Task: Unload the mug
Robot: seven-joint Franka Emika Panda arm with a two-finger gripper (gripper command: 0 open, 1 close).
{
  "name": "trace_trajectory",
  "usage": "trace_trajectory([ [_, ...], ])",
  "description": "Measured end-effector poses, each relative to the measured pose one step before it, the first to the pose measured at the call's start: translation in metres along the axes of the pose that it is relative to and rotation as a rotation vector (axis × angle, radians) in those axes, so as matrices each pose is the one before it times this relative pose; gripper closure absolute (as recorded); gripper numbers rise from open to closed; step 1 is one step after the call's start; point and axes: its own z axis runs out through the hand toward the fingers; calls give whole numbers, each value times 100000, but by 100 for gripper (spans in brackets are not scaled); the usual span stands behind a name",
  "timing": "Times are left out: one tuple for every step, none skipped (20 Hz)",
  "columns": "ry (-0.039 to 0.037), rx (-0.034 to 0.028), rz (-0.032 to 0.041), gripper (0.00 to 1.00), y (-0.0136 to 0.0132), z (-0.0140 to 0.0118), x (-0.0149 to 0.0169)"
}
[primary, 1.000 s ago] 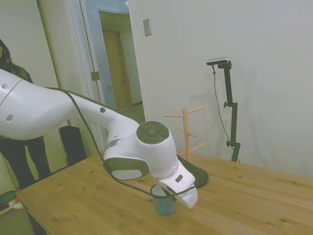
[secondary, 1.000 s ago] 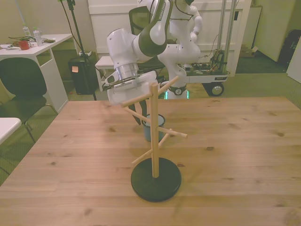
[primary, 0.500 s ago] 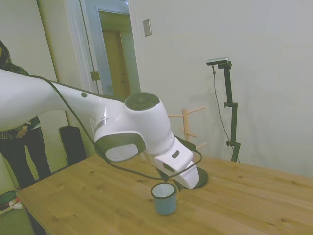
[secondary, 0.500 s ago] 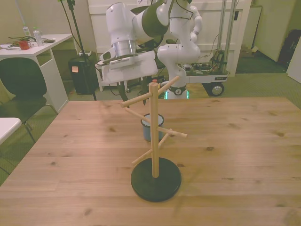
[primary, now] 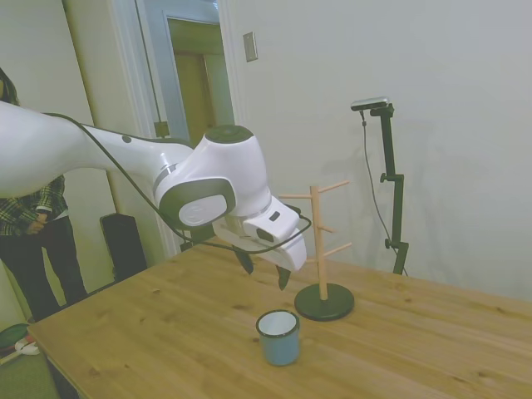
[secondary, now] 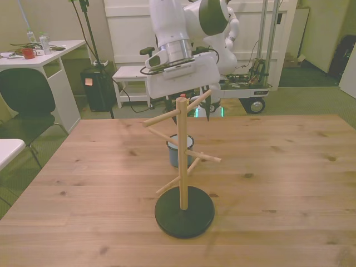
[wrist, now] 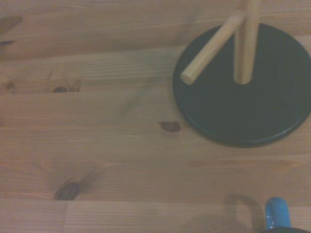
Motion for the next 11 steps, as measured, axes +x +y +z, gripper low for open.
trace_trajectory([
  [315,-1701,556,0,-613,244,-399],
  [844,-1694,1045,0,-553,70,-401],
  [1290,-1234,1685,0,-544,-40,-431],
  [1333,-741,1729,0,-465,-119,-464],
  [1110,-403,1334,0,-458,-80,-580],
  [705,-601,892,0,-423,30,-664],
  [139,-349,626,0,-409,65,-635],
  [-233,0,4,0,-474,133,-634],
  [-396,-23,-298,0,-451,142,-507],
  [-316,30,-320,0,-417,108,-413],
  [-311,28,-514,0,-363,107,-357],
])
